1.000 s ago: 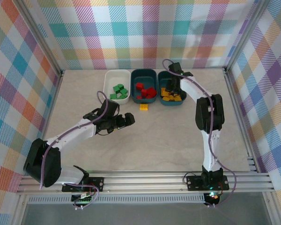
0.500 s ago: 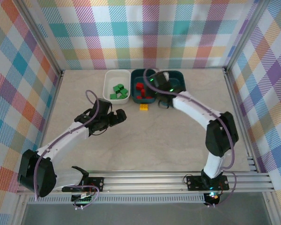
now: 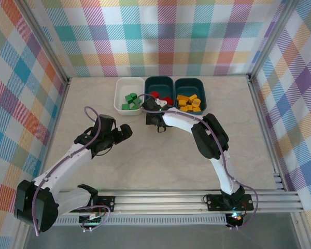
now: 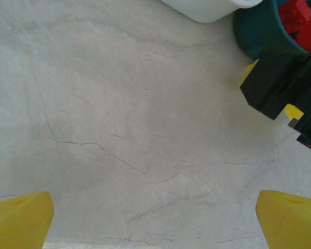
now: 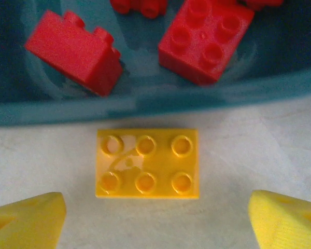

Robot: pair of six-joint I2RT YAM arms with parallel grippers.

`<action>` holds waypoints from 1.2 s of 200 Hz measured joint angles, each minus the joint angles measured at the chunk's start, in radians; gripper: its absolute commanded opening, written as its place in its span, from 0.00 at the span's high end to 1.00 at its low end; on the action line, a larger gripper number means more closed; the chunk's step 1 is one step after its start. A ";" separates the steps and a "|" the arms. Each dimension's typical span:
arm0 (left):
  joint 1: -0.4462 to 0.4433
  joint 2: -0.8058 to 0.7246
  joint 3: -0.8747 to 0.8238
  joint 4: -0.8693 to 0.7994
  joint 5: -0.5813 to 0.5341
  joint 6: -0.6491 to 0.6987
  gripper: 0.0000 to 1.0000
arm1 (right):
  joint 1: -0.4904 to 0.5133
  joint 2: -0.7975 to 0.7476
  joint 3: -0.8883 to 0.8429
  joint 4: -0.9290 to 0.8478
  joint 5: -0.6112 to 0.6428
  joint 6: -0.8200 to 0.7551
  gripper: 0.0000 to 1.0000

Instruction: Sort the legos into containers by color

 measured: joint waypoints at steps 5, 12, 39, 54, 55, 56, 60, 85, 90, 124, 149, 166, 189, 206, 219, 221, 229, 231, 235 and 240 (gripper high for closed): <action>0.004 -0.002 -0.001 0.000 0.001 0.000 0.00 | 0.000 0.005 0.011 0.001 0.000 0.004 0.18; 0.005 -0.002 -0.001 0.000 0.000 0.000 0.00 | -0.001 0.013 0.024 0.002 0.000 0.005 0.21; 0.008 -0.002 -0.001 0.002 0.010 0.001 0.00 | -0.013 0.037 0.051 0.001 0.000 0.013 0.27; 0.011 -0.002 -0.001 0.001 0.012 0.002 0.00 | -0.014 0.050 0.054 -0.001 -0.001 0.016 0.30; 0.011 -0.002 -0.001 0.002 0.013 0.002 0.00 | -0.014 0.050 0.054 -0.001 -0.001 0.016 0.30; 0.012 -0.002 -0.001 0.001 0.013 0.003 0.00 | -0.014 0.051 0.054 -0.001 -0.001 0.016 0.30; 0.012 -0.002 -0.001 0.001 0.015 0.004 0.00 | -0.014 0.053 0.054 -0.002 -0.001 0.016 0.32; 0.014 -0.003 -0.003 0.001 0.019 0.008 0.00 | -0.014 0.058 0.054 -0.006 -0.009 0.016 0.47; 0.016 -0.003 -0.003 0.001 0.019 0.008 0.00 | -0.014 0.058 0.054 -0.006 -0.010 0.019 0.49; 0.019 -0.003 -0.007 0.000 0.019 0.008 0.00 | -0.014 0.039 0.015 0.037 -0.008 0.009 0.59; 0.019 -0.004 -0.007 -0.002 0.019 0.008 0.00 | -0.013 -0.048 -0.113 0.068 -0.008 0.005 0.61; 0.019 -0.007 -0.005 -0.009 0.019 0.008 0.00 | -0.011 -0.137 -0.204 0.078 -0.006 -0.011 0.61; 0.020 -0.023 0.016 -0.037 0.016 0.008 0.00 | -0.016 -0.290 -0.294 0.094 0.000 -0.044 0.61; 0.022 -0.049 0.047 -0.060 0.007 0.008 0.00 | -0.045 -0.394 -0.313 0.104 -0.022 -0.064 0.61; 0.023 -0.064 0.076 -0.070 -0.009 0.008 0.00 | -0.108 -0.447 -0.312 0.126 -0.063 -0.076 0.60; 0.023 -0.067 0.081 -0.071 -0.012 0.008 0.00 | -0.122 -0.452 -0.311 0.127 -0.072 -0.080 0.60; 0.023 -0.071 0.094 -0.074 -0.023 0.008 0.00 | -0.180 -0.459 -0.299 0.131 -0.098 -0.091 0.60; 0.023 -0.072 0.097 -0.074 -0.024 0.007 0.00 | -0.196 -0.459 -0.294 0.131 -0.102 -0.093 0.60; 0.023 -0.072 0.102 -0.076 -0.031 0.007 0.00 | -0.227 -0.452 -0.285 0.132 -0.118 -0.098 0.59; 0.023 -0.071 0.107 -0.078 -0.038 0.007 0.00 | -0.264 -0.441 -0.267 0.128 -0.136 -0.101 0.58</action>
